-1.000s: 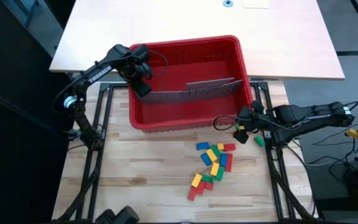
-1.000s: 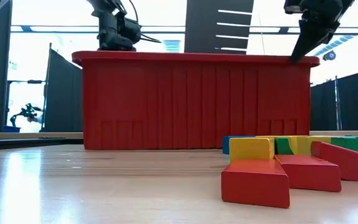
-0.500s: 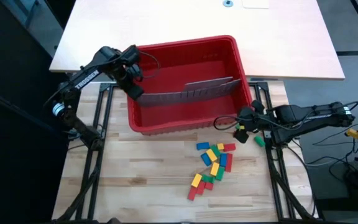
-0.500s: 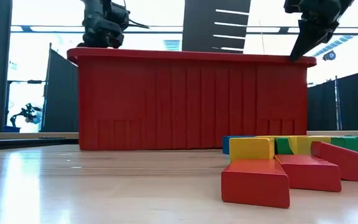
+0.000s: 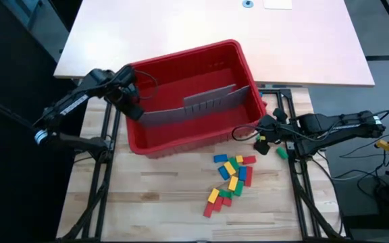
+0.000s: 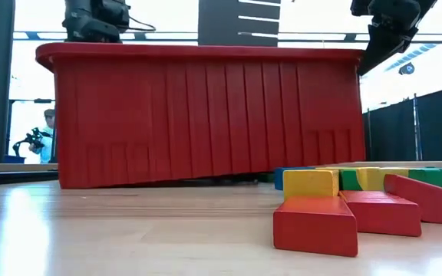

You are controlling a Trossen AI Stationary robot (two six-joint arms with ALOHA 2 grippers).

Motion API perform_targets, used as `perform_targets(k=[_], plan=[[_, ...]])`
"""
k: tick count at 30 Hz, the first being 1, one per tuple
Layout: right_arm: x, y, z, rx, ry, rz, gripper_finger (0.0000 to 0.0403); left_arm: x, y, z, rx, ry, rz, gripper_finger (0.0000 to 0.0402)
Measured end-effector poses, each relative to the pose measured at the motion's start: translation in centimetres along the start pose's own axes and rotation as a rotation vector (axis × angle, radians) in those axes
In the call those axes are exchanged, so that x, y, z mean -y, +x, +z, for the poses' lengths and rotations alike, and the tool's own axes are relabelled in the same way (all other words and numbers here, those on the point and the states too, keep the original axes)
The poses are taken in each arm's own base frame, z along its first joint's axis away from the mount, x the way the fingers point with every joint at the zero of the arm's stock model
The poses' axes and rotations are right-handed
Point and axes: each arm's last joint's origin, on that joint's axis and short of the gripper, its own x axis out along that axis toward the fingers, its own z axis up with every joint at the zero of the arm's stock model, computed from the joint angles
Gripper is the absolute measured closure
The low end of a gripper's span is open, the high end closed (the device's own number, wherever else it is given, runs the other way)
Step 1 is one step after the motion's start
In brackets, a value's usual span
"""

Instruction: Sort blocks

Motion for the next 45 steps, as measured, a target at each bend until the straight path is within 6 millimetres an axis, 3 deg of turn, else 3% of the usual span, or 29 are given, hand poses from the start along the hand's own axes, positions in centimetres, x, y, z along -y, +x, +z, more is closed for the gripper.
perform_targets(k=[7, 15, 23, 28, 33, 45], plan=[[0.0, 0.0, 0.0, 0.000, -0.012, -0.010, 0.0403, 0.5, -1.1, -1.5, 0.078, -0.014, -0.024, 0.0402], [0.3, -0.5, 0.0, 0.019, 0.011, 0.002, 0.0403, 1.5, -1.7, -1.3, 0.206, -0.002, -0.019, 0.0402], [0.9, -2.4, 0.9, 0.085, 0.046, 0.066, 0.0403, 1.4, -3.8, -0.6, 0.392, 0.005, 0.159, 0.0402], [0.8, -2.3, 0.9, 0.080, 0.066, 0.075, 0.0403, 1.6, -6.0, 1.0, 0.620, 0.050, 0.251, 0.0402], [0.7, -2.4, 1.1, 0.092, 0.089, 0.090, 0.0403, 1.3, -6.7, 3.3, 0.762, 0.089, 0.356, 0.0402], [0.6, -2.7, 1.3, 0.086, 0.148, 0.132, 0.0403, -3.4, -3.7, 10.4, 0.783, 0.069, 0.496, 0.0402]])
